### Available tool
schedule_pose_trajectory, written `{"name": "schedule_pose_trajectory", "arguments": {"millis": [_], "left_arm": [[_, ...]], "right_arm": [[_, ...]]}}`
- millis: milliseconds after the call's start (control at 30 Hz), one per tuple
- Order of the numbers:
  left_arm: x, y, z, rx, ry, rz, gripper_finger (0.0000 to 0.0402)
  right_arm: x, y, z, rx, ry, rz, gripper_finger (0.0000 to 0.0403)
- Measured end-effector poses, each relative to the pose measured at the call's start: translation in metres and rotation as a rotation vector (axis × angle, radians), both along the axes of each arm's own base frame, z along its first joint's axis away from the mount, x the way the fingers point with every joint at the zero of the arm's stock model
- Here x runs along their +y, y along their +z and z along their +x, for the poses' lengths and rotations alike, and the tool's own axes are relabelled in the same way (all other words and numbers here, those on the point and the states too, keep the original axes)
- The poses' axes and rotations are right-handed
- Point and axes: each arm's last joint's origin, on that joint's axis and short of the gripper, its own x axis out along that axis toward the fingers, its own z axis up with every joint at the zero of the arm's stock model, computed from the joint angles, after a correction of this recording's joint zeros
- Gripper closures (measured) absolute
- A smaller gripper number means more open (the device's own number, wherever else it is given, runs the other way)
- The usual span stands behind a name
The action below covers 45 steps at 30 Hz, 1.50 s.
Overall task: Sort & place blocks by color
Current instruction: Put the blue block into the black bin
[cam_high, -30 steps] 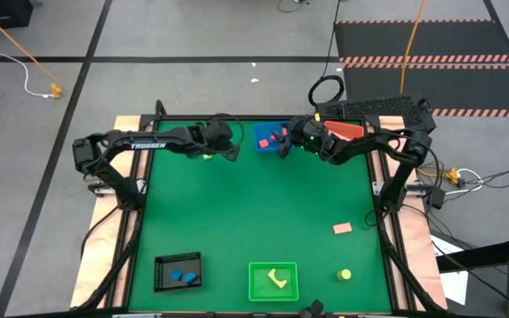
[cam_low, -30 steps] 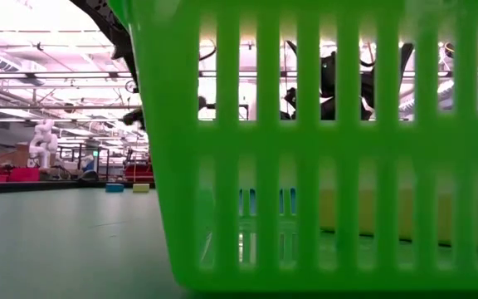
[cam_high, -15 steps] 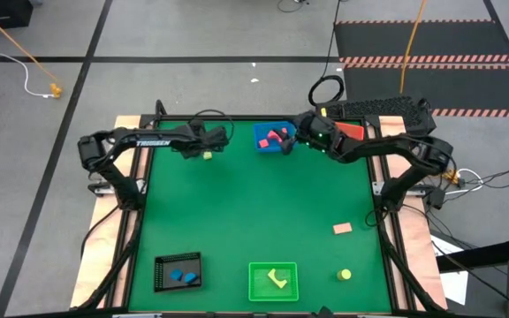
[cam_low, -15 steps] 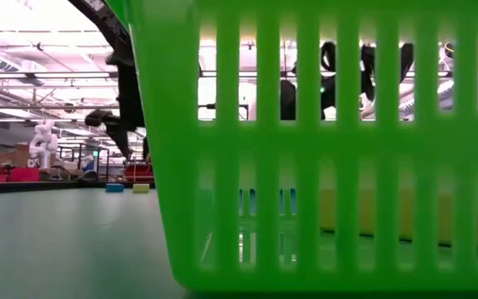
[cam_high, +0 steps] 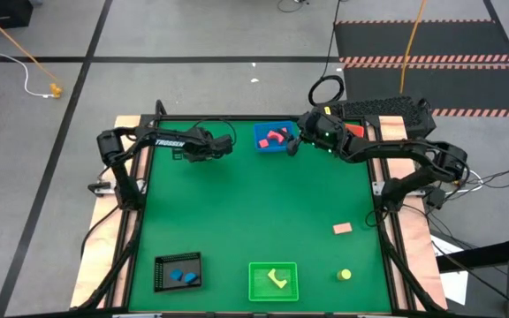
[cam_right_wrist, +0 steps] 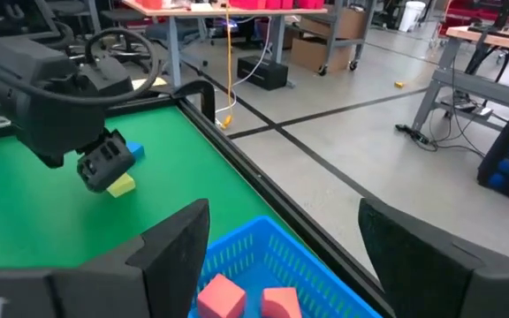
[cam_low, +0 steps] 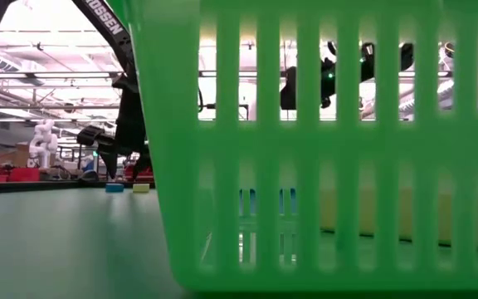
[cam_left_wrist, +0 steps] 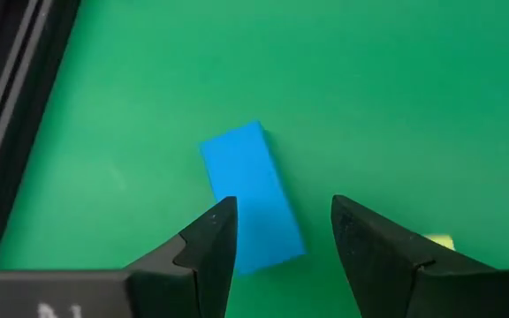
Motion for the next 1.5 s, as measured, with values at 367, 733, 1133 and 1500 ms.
{"name": "schedule_pose_trajectory", "arguments": {"millis": [367,733,1133,1500], "left_arm": [[0.001,-0.007,-0.007,0.041,0.126,0.043,0.0215],[0.001,-0.018,-0.008,-0.015,0.138,0.032,0.0215],[-0.004,-0.032,-0.011,-0.025,0.052,0.042,0.0316],[-0.011,-0.012,-0.005,-0.029,-0.099,0.037,0.0348]], "right_arm": [[0.001,-0.007,-0.002,0.077,0.007,0.013,0.0121],[0.001,-0.008,-0.002,0.089,0.008,0.015,0.0122],[0.001,-0.008,-0.002,0.090,0.007,0.020,0.0122],[0.003,-0.011,-0.002,0.112,0.013,0.038,0.0122]]}}
